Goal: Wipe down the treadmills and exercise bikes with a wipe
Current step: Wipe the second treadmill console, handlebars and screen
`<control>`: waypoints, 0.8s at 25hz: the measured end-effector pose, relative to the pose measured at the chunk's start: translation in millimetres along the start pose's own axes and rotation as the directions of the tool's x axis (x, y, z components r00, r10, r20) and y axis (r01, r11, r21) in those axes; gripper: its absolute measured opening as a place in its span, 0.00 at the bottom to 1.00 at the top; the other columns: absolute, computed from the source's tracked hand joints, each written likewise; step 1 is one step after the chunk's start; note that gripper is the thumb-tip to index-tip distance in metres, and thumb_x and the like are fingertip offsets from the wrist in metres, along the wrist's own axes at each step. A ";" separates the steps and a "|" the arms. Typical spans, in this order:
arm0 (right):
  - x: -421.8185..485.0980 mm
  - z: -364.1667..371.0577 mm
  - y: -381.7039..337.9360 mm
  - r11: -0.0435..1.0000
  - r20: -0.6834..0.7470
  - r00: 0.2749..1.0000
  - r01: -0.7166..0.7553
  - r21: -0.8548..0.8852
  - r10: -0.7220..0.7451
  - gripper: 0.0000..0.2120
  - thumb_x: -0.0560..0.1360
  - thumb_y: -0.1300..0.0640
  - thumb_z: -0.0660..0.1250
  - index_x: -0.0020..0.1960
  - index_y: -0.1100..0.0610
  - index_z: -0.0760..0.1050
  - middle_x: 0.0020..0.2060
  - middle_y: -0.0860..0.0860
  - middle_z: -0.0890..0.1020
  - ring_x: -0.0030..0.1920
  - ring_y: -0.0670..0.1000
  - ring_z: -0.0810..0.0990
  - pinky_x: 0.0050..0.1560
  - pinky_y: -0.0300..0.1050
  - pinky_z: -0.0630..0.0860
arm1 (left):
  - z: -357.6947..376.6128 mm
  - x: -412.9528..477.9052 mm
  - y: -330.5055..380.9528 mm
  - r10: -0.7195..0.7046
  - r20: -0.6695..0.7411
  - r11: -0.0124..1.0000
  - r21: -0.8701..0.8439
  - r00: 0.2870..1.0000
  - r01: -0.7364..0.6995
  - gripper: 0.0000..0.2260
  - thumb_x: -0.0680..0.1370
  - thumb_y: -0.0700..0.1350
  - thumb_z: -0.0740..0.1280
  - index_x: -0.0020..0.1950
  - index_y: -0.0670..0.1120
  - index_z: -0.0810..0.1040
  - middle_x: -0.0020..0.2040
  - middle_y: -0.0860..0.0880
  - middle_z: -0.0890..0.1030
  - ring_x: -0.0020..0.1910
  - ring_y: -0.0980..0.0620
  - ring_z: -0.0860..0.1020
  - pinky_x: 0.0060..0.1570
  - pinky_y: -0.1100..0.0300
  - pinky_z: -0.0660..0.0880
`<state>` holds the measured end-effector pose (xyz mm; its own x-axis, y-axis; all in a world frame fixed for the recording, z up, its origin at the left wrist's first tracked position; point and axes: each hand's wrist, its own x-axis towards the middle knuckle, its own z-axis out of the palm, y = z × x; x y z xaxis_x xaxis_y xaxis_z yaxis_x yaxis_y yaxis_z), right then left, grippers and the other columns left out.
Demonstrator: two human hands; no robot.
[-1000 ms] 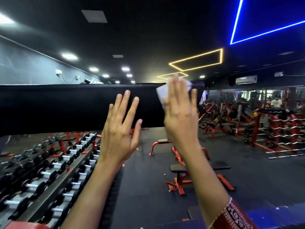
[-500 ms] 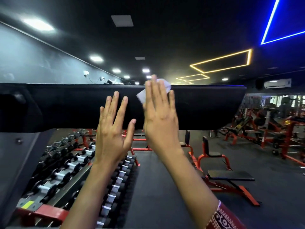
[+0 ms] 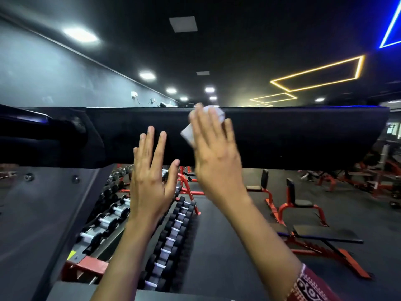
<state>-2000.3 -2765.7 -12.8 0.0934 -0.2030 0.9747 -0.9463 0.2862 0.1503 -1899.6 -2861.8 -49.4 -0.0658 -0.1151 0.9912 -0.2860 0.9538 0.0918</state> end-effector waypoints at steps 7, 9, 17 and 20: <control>-37.1 -14.4 22.7 0.993 -0.024 1.000 -0.013 -0.115 0.010 0.28 0.74 0.64 0.58 0.75 0.62 0.61 0.75 0.56 0.61 0.75 0.54 0.57 0.75 0.53 0.47 | -1.6 -1.4 -6.9 0.072 0.028 0.997 -0.003 0.997 -0.072 0.26 0.80 0.49 0.58 0.75 0.39 0.60 0.76 0.41 0.56 0.76 0.45 0.53 0.75 0.57 0.47; -14.4 -5.4 8.6 0.989 0.037 0.992 0.120 -0.085 -0.117 0.30 0.73 0.64 0.60 0.75 0.61 0.61 0.75 0.56 0.63 0.75 0.54 0.58 0.75 0.53 0.47 | 0.9 -0.3 -3.7 0.072 0.014 0.997 -0.009 0.997 -0.072 0.26 0.80 0.48 0.59 0.75 0.38 0.61 0.76 0.40 0.57 0.76 0.45 0.53 0.75 0.57 0.46; -51.1 -35.4 61.3 0.925 -0.200 0.911 -0.377 -0.048 0.361 0.27 0.79 0.67 0.56 0.77 0.63 0.53 0.77 0.59 0.54 0.77 0.55 0.49 0.77 0.55 0.45 | 22.4 8.0 31.7 0.178 -0.001 0.983 -0.043 0.984 -0.178 0.25 0.80 0.47 0.59 0.74 0.36 0.61 0.75 0.40 0.58 0.75 0.43 0.55 0.75 0.54 0.49; -50.5 -27.1 51.0 0.985 -0.076 0.987 -0.151 -0.082 0.144 0.30 0.76 0.68 0.59 0.76 0.63 0.55 0.76 0.57 0.56 0.77 0.53 0.49 0.77 0.52 0.44 | 35.1 7.0 51.7 0.231 0.001 0.971 -0.055 0.973 -0.231 0.24 0.80 0.46 0.60 0.73 0.35 0.63 0.74 0.38 0.60 0.75 0.41 0.57 0.75 0.52 0.51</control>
<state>-2045.0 -2715.5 -49.9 -0.0212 -0.0881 0.9959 -0.9208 0.3897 0.0149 -1948.5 -2823.0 -41.0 -0.1308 0.1087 0.9854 -0.2105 0.9683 -0.1347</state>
